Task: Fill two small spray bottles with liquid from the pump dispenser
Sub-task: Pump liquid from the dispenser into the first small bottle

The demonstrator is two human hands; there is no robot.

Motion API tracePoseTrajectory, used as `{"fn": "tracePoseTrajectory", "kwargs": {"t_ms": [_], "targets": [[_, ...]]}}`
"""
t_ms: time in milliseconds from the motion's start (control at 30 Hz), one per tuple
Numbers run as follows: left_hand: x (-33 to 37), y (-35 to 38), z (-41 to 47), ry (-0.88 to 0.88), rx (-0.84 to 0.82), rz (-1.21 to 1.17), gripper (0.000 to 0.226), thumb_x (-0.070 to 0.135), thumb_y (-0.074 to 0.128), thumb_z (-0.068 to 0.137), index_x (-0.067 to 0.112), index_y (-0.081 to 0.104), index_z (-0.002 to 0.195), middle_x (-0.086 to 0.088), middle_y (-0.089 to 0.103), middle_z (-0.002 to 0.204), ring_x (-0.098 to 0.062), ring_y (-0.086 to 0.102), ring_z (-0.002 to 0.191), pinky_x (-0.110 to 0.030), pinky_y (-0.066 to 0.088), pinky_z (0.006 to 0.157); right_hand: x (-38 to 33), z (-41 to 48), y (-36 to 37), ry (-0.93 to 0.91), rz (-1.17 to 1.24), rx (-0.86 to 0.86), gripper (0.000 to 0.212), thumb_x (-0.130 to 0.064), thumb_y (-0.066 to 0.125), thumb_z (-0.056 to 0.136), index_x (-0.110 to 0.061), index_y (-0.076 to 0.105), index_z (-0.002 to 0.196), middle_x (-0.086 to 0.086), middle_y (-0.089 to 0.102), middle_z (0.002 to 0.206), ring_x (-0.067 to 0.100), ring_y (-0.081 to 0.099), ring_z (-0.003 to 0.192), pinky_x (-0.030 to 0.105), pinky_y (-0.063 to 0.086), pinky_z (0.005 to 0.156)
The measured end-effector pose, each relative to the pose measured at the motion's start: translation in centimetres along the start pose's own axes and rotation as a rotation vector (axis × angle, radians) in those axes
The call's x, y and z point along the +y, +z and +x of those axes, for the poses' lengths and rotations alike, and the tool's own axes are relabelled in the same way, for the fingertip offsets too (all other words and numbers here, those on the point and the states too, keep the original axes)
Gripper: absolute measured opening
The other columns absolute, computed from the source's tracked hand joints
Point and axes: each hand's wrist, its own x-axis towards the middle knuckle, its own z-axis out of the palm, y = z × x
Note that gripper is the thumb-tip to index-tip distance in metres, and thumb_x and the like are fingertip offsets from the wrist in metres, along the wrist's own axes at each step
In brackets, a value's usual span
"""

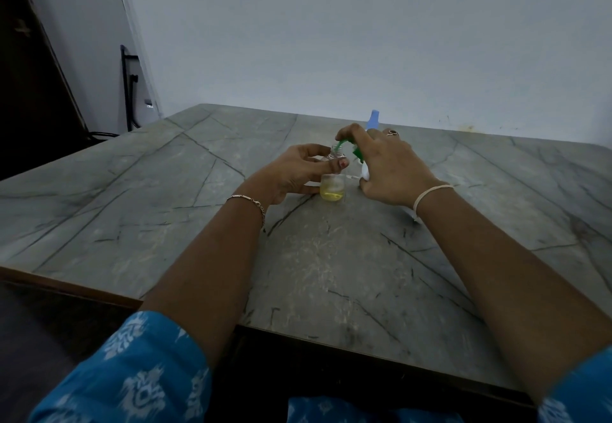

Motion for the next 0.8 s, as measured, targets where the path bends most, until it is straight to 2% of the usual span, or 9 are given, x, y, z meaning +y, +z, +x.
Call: {"fn": "tracePoseTrajectory", "kwargs": {"t_ms": [167, 333, 433, 533, 633, 800], "targets": [[-0.04, -0.02, 0.05, 0.003, 0.001, 0.006, 0.049, 0.03, 0.074, 0.081, 0.017, 0.058, 0.125, 0.0, 0.069, 0.104, -0.006, 0.065, 0.088, -0.015, 0.052, 0.056, 0.03, 0.07, 0.13, -0.009, 0.006, 0.021, 0.069, -0.013, 0.066, 0.071, -0.027, 0.035, 0.131, 0.008, 0.055, 0.098, 0.029, 0.051, 0.087, 0.041, 0.048, 0.075], [-0.05, -0.01, -0.02, 0.007, 0.006, 0.019, 0.047, 0.031, 0.074, 0.082, 0.018, 0.058, 0.124, -0.001, 0.068, 0.109, -0.006, 0.064, 0.089, -0.014, 0.051, 0.055, 0.27, -0.4, 0.12, -0.01, -0.077, 0.032, 0.082, -0.016, 0.068, 0.072, -0.032, 0.03, 0.142, 0.004, 0.049, 0.092, 0.022, 0.039, 0.083, 0.039, 0.044, 0.075], [-0.11, -0.08, 0.05, 0.004, 0.007, 0.026, 0.048, 0.032, 0.073, 0.082, 0.019, 0.057, 0.125, -0.001, 0.067, 0.111, -0.007, 0.064, 0.091, -0.015, 0.052, 0.057, 0.35, -0.51, 0.04, -0.007, -0.095, 0.025, 0.086, -0.017, 0.071, 0.072, -0.034, 0.027, 0.144, 0.006, 0.052, 0.094, 0.023, 0.042, 0.085, 0.04, 0.046, 0.077], [-0.18, -0.09, 0.12, 0.004, 0.002, 0.021, 0.042, 0.032, 0.073, 0.082, 0.021, 0.059, 0.12, 0.001, 0.069, 0.106, -0.007, 0.065, 0.09, -0.016, 0.052, 0.059, 0.23, -0.47, 0.01, -0.005, -0.08, 0.013, 0.085, -0.017, 0.07, 0.071, -0.035, 0.027, 0.142, 0.005, 0.052, 0.094, 0.028, 0.048, 0.089, 0.041, 0.047, 0.077], [-0.13, -0.12, 0.12, 0.001, -0.006, 0.024, 0.04, 0.032, 0.073, 0.082, 0.022, 0.059, 0.118, 0.001, 0.069, 0.106, -0.006, 0.065, 0.088, -0.016, 0.052, 0.059, 0.31, -0.44, 0.07, 0.002, -0.065, 0.013, 0.084, -0.016, 0.071, 0.071, -0.036, 0.027, 0.14, 0.004, 0.052, 0.094, 0.026, 0.045, 0.086, 0.041, 0.047, 0.077], [-0.22, -0.15, 0.23, 0.0, -0.001, 0.034, 0.053, 0.033, 0.074, 0.081, 0.017, 0.056, 0.129, -0.004, 0.067, 0.115, -0.009, 0.064, 0.093, -0.015, 0.052, 0.057, 0.21, -0.21, 0.14, 0.006, -0.027, 0.018, 0.076, -0.014, 0.067, 0.071, -0.03, 0.033, 0.136, 0.005, 0.052, 0.094, 0.026, 0.046, 0.086, 0.04, 0.044, 0.076]]}}
